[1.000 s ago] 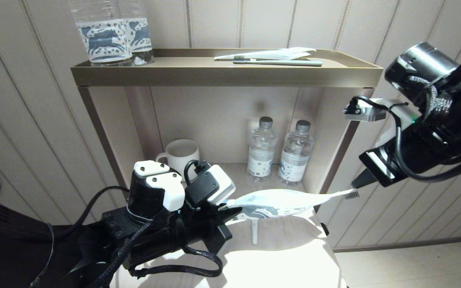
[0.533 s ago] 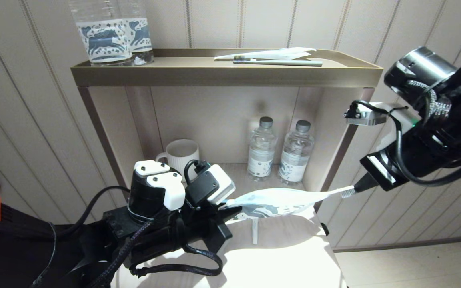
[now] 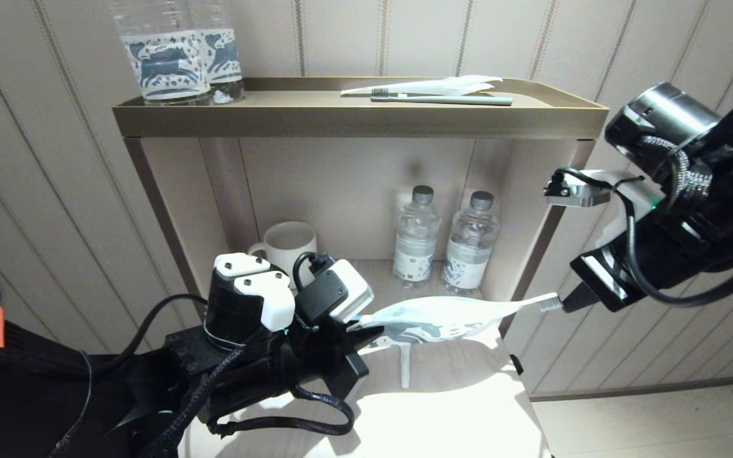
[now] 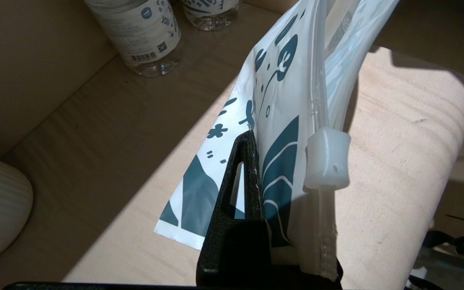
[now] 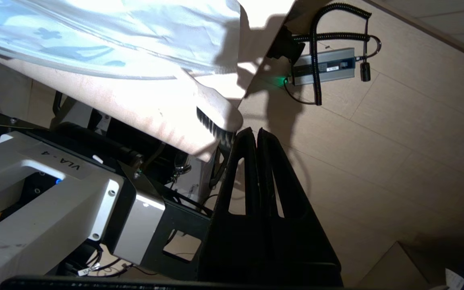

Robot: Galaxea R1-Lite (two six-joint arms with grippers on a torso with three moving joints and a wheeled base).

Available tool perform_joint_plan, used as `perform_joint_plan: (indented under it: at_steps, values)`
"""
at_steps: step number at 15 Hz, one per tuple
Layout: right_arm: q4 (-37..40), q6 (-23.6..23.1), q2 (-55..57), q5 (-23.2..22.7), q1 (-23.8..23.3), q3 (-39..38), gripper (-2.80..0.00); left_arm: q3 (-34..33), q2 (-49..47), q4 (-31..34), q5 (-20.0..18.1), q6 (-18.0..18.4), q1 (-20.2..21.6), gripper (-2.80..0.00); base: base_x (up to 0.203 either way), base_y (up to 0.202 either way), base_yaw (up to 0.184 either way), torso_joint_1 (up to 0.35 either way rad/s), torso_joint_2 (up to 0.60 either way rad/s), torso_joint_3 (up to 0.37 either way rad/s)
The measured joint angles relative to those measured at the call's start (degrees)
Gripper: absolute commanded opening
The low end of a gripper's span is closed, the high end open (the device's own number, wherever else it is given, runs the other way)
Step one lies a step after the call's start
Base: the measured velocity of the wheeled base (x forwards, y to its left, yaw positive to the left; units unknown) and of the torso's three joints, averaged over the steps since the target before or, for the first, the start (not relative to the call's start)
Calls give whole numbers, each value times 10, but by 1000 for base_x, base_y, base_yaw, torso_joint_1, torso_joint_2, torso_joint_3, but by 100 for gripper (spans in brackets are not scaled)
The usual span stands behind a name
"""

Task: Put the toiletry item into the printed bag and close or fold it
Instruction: Place the toothbrush in the storage bag

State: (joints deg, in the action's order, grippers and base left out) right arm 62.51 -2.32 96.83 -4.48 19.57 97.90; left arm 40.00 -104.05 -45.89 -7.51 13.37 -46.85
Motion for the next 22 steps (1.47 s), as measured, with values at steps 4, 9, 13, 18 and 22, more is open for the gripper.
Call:
perform_joint_plan:
  at_steps: [4,9,13,18,22]
  values:
    - [-1,1,18,9,21,11,-280,0,1,0,0,0,0,-280,0,0,0,0,0,0]
    - [1,3,42,14,45,43,-280,-1,1,0,0,2,-4,-280,0,0,0,0,0,0]
    - [4,8,66,30,78,76,-280,0,2,0,0,8,-7,-280,0,0,0,0,0,0]
    - [8,21,74,46,94,88,-280,-4,6,-2,0,10,-7,-280,0,0,0,0,0,0]
    - [26,21,39,47,85,82,-280,-8,12,-7,0,7,-6,-280,0,0,0,0,0,0]
